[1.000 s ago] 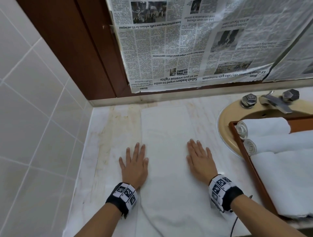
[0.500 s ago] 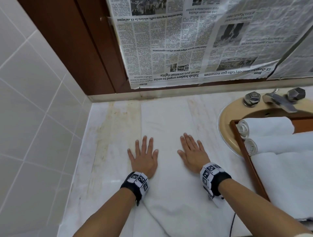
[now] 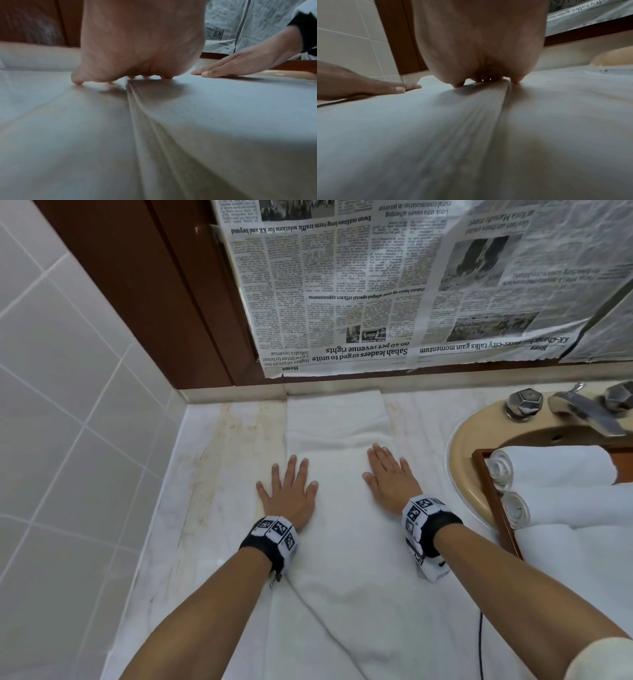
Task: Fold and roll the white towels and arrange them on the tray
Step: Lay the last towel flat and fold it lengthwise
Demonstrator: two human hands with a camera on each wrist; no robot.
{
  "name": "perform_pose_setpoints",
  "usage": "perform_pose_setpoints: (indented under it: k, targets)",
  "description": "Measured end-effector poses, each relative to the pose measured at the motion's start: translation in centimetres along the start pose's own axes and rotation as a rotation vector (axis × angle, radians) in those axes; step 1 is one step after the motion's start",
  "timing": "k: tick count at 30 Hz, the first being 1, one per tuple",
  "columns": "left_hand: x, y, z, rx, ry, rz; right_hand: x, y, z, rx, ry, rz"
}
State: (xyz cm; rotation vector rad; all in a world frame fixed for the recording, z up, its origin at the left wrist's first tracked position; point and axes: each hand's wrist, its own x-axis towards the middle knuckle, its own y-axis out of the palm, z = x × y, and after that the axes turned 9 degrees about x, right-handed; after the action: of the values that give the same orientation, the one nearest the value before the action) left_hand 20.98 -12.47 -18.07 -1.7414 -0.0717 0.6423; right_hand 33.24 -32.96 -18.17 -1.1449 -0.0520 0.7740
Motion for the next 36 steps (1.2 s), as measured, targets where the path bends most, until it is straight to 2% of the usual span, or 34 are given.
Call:
perform_pose_setpoints:
  k: [4, 11, 19, 28, 32, 36]
  targets:
    - [-3.4, 0.1, 0.6, -0.067, 0.032, -0.021, -2.4, -0.2, -0.3, 0.094, -0.057, -0.039]
    - [-10.7, 2.8, 1.8, -0.116, 0.105, -0.056, -11.7, 2.5, 0.3, 0.137, -0.155, -0.049]
    - [-14.8, 4.7, 3.3, -0.241, 0.195, -0.129, -18.4, 5.2, 1.6, 0.168, -0.177, -0.043]
    - [-16.5, 4.7, 3.9, -0.137, 0.288, -0.112, -20.7, 5.7, 4.5, -0.044, 0.052, 0.014]
    - [-17.0, 4.3, 3.5, -0.053, 0.309, -0.114, -21.4, 5.5, 6.1, -0.022, 0.152, 0.000]
    - [-17.6, 3.6, 4.2, -0.039, 0.304, -0.178, -23.4, 5.7, 7.8, 0.066, 0.225, -0.048]
